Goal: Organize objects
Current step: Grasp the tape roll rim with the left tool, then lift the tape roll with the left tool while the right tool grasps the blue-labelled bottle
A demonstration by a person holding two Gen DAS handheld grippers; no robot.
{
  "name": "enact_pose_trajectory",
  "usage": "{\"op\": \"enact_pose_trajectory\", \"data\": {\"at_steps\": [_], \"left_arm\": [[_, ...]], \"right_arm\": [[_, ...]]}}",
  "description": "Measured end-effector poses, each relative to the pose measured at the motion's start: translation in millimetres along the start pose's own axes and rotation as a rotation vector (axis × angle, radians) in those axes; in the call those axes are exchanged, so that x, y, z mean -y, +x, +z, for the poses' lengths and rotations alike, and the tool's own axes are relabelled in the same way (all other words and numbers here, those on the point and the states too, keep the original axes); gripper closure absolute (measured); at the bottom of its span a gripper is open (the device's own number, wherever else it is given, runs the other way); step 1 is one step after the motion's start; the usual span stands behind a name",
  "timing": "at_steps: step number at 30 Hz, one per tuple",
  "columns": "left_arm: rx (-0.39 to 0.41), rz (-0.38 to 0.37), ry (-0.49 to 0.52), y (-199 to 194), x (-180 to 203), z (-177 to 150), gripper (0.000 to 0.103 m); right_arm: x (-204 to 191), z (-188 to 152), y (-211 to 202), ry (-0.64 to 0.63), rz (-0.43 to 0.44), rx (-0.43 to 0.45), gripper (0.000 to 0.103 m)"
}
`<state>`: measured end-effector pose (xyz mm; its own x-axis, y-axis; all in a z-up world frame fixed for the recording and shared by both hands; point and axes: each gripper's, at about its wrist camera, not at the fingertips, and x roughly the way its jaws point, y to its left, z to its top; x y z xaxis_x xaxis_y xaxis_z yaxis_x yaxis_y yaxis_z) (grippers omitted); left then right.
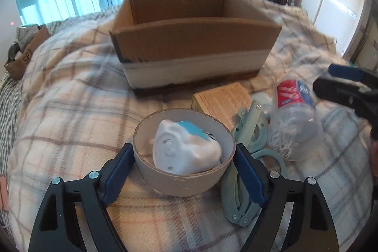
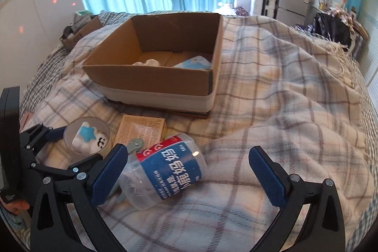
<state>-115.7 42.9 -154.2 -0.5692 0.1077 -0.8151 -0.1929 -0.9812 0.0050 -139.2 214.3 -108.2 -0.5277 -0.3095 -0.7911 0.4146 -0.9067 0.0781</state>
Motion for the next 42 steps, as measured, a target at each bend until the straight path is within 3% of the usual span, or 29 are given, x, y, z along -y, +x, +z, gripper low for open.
{"op": "enact_pose_trajectory", "data": {"at_steps": [5, 9, 19, 25, 28, 31, 37, 42], "left_arm": [[0.148, 0.044, -0.061, -37, -14, 6, 0.017], [0.208, 0.044, -0.108, -49, -26, 14, 0.017], [0.152, 0.006, -0.138, -33, -33, 8, 0.017], [0.143, 0.003, -0.131, -34, -29, 4, 0.017], [0.139, 0.016, -0.136, -36, -28, 2, 0.017], [0.131, 0.014, -0.154, -41, -30, 0, 0.017], [0.148, -0.042, -0.136, -66, -25, 7, 0.017], [0.203, -0.036, -0.099, -90, -22, 33, 0.017]], "right_arm": [[-18, 3, 6, -0.144, 0.011, -0.057, 0.0], [-28, 4, 19, -0.255, 0.029, -0.125, 0.0], [-43, -3, 61, -0.313, 0.031, -0.24, 0.0], [-37, -7, 58, -0.26, 0.021, -0.23, 0.001], [-36, -9, 45, -0.231, -0.04, -0.176, 0.001], [-33, -4, 17, -0.19, -0.138, -0.057, 0.002], [-33, 14, -40, -0.132, -0.156, 0.1, 0.002], [-46, 40, -74, -0.141, -0.16, 0.197, 0.002]]}}
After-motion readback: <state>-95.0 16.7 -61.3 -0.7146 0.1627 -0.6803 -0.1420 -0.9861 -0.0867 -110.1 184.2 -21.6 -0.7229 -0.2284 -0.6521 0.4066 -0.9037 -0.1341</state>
